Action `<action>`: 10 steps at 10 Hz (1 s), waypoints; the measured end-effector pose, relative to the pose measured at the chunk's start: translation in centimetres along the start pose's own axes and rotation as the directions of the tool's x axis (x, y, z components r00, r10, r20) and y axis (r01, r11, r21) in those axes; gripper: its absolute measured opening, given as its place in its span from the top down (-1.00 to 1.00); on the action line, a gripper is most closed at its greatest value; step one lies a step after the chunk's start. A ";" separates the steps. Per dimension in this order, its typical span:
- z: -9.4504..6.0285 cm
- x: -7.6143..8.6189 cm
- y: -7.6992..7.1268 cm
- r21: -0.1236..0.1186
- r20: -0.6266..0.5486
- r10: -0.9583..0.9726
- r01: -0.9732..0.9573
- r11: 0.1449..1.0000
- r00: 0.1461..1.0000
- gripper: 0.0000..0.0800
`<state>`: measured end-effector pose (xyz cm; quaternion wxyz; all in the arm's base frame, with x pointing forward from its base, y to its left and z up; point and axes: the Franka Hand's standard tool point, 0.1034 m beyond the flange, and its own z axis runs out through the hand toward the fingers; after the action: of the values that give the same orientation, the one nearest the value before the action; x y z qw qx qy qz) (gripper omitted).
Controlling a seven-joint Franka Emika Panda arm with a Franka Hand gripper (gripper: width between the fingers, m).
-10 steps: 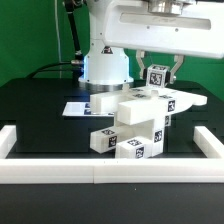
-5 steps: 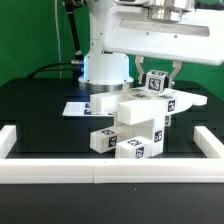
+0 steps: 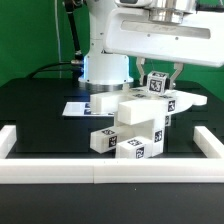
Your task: Assemble chair
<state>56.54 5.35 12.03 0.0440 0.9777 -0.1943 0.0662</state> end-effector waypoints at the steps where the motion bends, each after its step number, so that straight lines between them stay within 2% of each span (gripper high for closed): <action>1: 0.0 0.1 0.0 0.001 -0.005 0.000 0.000 1.000 1.000 0.32; 6: -0.1 0.1 -0.1 0.003 -0.007 -0.005 0.005 1.000 1.000 0.32; 8: -0.9 0.4 -0.5 0.032 -0.049 -0.009 0.011 0.999 0.999 0.32; 10: -0.5 -0.2 -0.3 0.041 -0.072 -0.009 0.012 0.999 0.997 0.32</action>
Offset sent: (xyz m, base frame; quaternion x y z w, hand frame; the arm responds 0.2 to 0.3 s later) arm 0.0000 0.0000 0.0000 0.0000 0.0000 0.0000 1.0000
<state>56.36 5.73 12.45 0.0309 0.9764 -0.1860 0.1053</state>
